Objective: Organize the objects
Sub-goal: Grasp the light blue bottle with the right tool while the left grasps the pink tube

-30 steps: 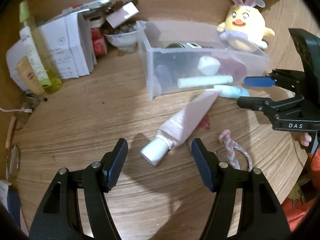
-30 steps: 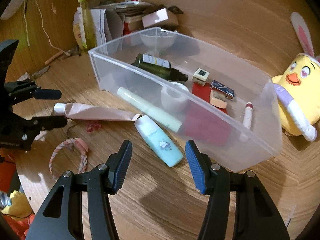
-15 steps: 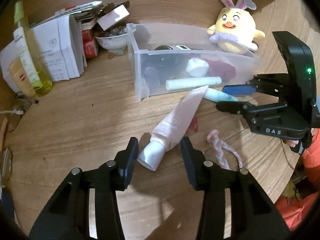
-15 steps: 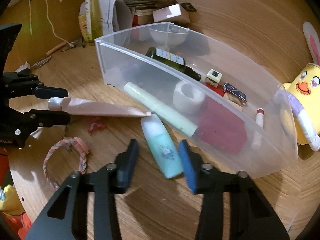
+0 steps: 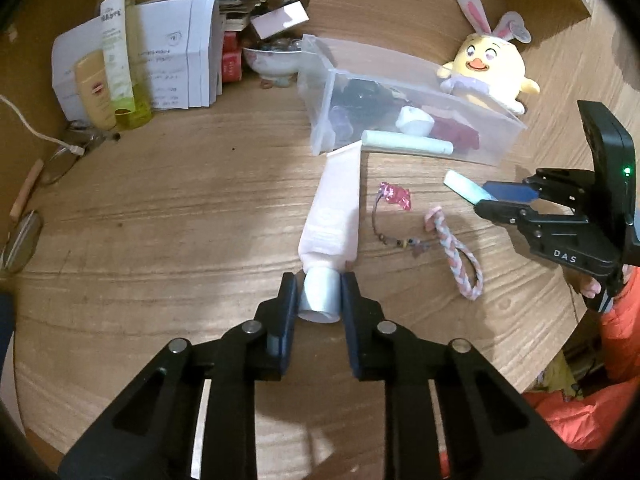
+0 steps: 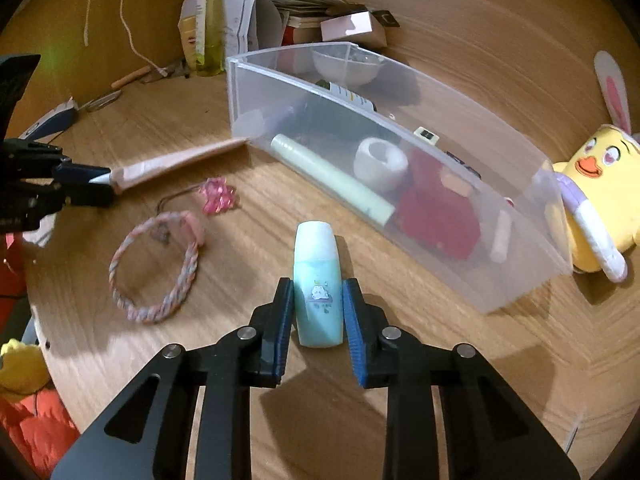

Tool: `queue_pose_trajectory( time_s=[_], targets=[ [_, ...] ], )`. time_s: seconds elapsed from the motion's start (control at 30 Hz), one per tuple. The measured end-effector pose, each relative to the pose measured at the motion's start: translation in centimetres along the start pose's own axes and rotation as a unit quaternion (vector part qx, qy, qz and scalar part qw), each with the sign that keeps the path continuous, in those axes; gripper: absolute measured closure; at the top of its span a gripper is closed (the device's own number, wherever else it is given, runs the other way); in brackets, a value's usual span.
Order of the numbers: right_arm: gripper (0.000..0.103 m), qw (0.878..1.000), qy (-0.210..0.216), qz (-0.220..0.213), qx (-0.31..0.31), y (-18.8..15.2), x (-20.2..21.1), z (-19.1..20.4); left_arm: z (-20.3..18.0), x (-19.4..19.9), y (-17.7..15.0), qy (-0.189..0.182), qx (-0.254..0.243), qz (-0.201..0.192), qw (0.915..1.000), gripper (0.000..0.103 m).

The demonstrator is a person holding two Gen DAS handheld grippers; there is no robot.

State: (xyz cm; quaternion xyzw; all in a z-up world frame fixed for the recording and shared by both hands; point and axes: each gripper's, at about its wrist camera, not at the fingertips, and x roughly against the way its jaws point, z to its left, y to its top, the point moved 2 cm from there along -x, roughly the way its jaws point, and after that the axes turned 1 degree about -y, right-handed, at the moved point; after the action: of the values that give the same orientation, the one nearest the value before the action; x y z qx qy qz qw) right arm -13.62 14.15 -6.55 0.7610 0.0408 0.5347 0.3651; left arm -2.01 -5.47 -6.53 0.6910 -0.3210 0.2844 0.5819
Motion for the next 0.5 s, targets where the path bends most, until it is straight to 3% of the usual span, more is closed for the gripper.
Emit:
queue_pose_trajectory(
  time_s=[0.13,0.2,0.27,0.43,0.5],
  targets=[
    [0.080,1.000,0.003,0.002,-0.002,-0.7,0.5,0.2,-0.3,0.0,0.0,0.007,-0.006,0.002,1.0000,0.077],
    [0.080,1.000,0.005,0.004,-0.003,-0.8,0.6,0.3,-0.5,-0.2,0.2,0.010,-0.010,0.001,0.9999,0.065],
    [0.080,1.000,0.003,0.003,-0.001,-0.8,0.6,0.5,-0.7,-0.5,0.4,0.017,-0.016,0.000,0.9997,0.059],
    [0.076,1.000,0.006,0.004,-0.005,-0.3,0.3,0.7,-1.1,-1.3,1.0,0.032,-0.030,-0.005,0.9990,0.059],
    [0.074,1.000,0.009,0.004,-0.008,0.0,0.1,0.6,-1.0,-1.4,1.1,0.038,-0.026,-0.011,0.9989,0.067]
  ],
)
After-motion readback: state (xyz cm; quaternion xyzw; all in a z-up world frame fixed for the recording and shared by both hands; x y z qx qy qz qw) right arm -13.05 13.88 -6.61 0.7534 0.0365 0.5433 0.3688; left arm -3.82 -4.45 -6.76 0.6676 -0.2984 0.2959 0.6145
